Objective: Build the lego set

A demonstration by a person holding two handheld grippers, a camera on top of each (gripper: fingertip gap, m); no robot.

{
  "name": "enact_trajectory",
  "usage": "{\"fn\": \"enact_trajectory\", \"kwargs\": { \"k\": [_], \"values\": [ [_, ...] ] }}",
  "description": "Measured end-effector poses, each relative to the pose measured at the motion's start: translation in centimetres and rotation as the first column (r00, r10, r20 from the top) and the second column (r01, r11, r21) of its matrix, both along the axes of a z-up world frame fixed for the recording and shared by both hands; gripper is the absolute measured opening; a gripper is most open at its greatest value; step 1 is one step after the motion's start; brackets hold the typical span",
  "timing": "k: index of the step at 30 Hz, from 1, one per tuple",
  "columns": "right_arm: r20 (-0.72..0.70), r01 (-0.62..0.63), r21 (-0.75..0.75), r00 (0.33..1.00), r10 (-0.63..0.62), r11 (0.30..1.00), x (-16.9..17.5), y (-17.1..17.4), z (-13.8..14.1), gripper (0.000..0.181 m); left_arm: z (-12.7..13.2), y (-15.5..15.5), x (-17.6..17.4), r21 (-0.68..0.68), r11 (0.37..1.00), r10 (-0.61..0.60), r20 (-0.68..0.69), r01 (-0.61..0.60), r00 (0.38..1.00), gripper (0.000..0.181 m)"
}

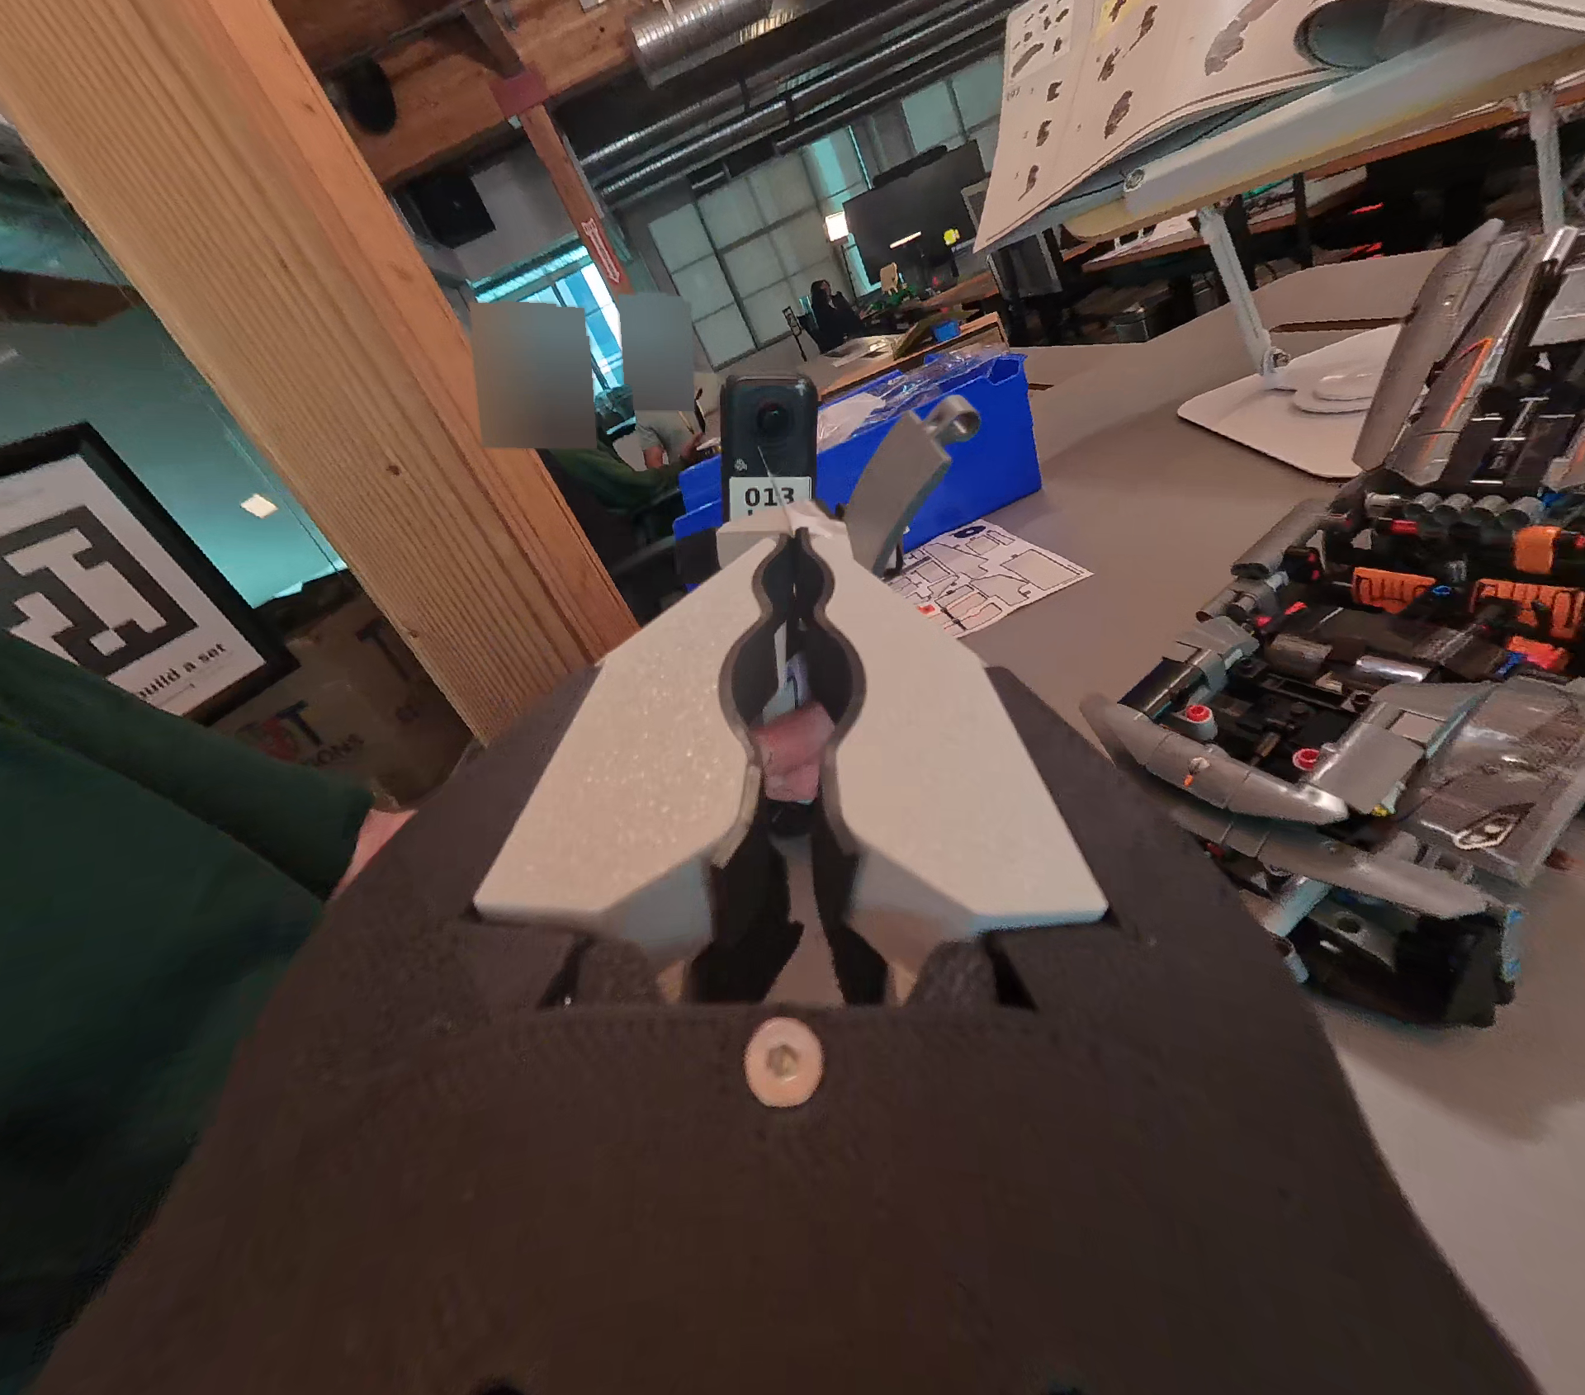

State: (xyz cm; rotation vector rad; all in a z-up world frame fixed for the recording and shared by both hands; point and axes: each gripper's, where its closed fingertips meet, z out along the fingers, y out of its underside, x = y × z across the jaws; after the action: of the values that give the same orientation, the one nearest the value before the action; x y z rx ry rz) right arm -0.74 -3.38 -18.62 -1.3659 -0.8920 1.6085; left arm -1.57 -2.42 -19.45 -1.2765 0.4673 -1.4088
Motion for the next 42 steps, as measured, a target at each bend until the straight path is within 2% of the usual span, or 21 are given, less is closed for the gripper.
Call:
{"fn": "enact_trajectory", "kwargs": {
  "k": [13, 23, 42],
  "values": [
    [-0.008, -0.013, 0.117, 1.000, 0.014, 0.993, 0.0, -1.3, 0.0, 0.000, 0.5, -0.3, 0.2, -0.002, 0.999, -0.039, 0.059, 0.039, 0.997, 0.000],
    [-0.007, -0.052, 0.265, 0.998, 0.056, 0.963, 0.7, -2.8, 0.0, 0.000, 1.4, -2.1, 0.6, 0.047, 0.987, -0.156, 0.117, 0.152, 0.981, 0.000],
    [0.089, 0.000, 0.447, 0.995, -0.044, 0.894, 0.6, -3.6, -1.0, 0.000, 1.0, -1.5, 1.1, 0.026, 0.993, -0.114, 0.096, 0.112, 0.989, 0.000]
  ]
}}
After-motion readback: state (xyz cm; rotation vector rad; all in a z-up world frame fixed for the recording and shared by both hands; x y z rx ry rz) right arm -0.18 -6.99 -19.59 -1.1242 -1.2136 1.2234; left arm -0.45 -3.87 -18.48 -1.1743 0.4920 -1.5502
